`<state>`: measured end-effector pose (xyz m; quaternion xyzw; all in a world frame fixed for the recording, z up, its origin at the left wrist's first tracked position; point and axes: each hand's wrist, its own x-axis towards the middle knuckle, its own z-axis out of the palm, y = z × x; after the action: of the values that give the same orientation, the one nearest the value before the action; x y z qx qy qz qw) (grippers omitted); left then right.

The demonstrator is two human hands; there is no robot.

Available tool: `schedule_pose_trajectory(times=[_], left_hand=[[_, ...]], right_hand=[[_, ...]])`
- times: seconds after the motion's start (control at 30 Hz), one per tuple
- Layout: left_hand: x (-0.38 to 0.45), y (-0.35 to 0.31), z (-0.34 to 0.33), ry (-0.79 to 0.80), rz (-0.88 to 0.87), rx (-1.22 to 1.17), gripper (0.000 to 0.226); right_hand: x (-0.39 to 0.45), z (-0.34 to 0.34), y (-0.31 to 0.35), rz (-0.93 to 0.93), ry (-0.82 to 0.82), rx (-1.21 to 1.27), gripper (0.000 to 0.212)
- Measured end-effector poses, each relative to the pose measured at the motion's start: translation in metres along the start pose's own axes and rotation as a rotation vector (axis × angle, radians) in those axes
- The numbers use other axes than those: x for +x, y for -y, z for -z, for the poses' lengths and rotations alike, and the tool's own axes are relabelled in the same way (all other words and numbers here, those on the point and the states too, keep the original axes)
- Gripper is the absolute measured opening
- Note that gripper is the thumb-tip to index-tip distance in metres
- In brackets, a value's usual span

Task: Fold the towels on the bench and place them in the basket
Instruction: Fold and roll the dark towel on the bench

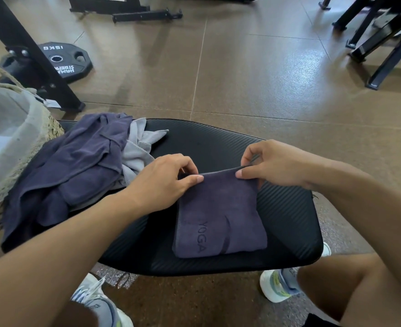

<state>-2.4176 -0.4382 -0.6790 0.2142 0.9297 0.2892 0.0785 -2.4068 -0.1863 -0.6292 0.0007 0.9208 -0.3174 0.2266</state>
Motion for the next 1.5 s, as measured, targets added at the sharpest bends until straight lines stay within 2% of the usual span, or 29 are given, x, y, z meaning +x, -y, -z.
schedule_pose_trajectory(times=[0.1,0.2,0.3,0.4,0.53,0.63,0.8,0.9,0.97,1.07,1.17,1.27,1.4,1.5], left_hand=[[0.001,0.001,-0.002,0.014,0.014,0.080,0.016],[0.005,-0.001,0.002,0.047,0.091,0.103,0.027],[0.008,-0.005,0.005,0.105,0.187,0.136,0.032],[0.011,-0.008,0.007,0.152,0.260,0.154,0.035],[0.013,-0.012,0.010,0.198,0.273,0.212,0.033],[0.013,-0.010,0.012,0.246,0.238,0.193,0.029],[0.009,-0.010,0.025,0.341,0.263,-0.018,0.049],[0.006,-0.011,0.029,0.383,0.223,-0.143,0.034],[0.006,-0.009,0.029,0.321,0.184,-0.240,0.027],[0.006,-0.005,0.028,0.219,0.182,-0.417,0.024],[0.007,0.001,0.026,0.136,0.139,-0.483,0.022],[0.009,0.001,0.025,0.015,0.083,-0.435,0.022],[0.011,0.003,0.021,-0.114,0.070,-0.470,0.028],[0.009,0.004,0.016,-0.104,0.113,-0.532,0.041]], right_hand=[[0.004,-0.004,-0.008,-0.013,-0.036,-0.242,0.021],[0.007,-0.009,-0.009,0.007,-0.049,-0.305,0.032],[0.007,-0.012,-0.005,0.040,0.019,-0.331,0.049],[0.010,-0.014,-0.004,0.058,0.049,-0.343,0.046],[0.017,-0.015,-0.004,0.092,0.102,-0.357,0.035],[0.016,-0.012,-0.003,0.115,0.115,-0.256,0.035],[0.004,-0.002,-0.001,0.230,0.180,0.118,0.040],[-0.001,0.001,0.003,0.230,0.167,0.239,0.037],[0.000,0.002,0.001,0.190,0.168,0.254,0.040],[0.003,0.002,-0.004,0.173,0.159,0.139,0.059],[0.010,0.000,-0.007,0.245,0.007,0.067,0.043],[0.018,-0.002,-0.008,0.292,-0.106,0.123,0.034],[0.023,-0.003,-0.006,0.306,-0.196,0.226,0.049],[0.026,-0.003,-0.008,0.301,-0.199,0.268,0.055]])
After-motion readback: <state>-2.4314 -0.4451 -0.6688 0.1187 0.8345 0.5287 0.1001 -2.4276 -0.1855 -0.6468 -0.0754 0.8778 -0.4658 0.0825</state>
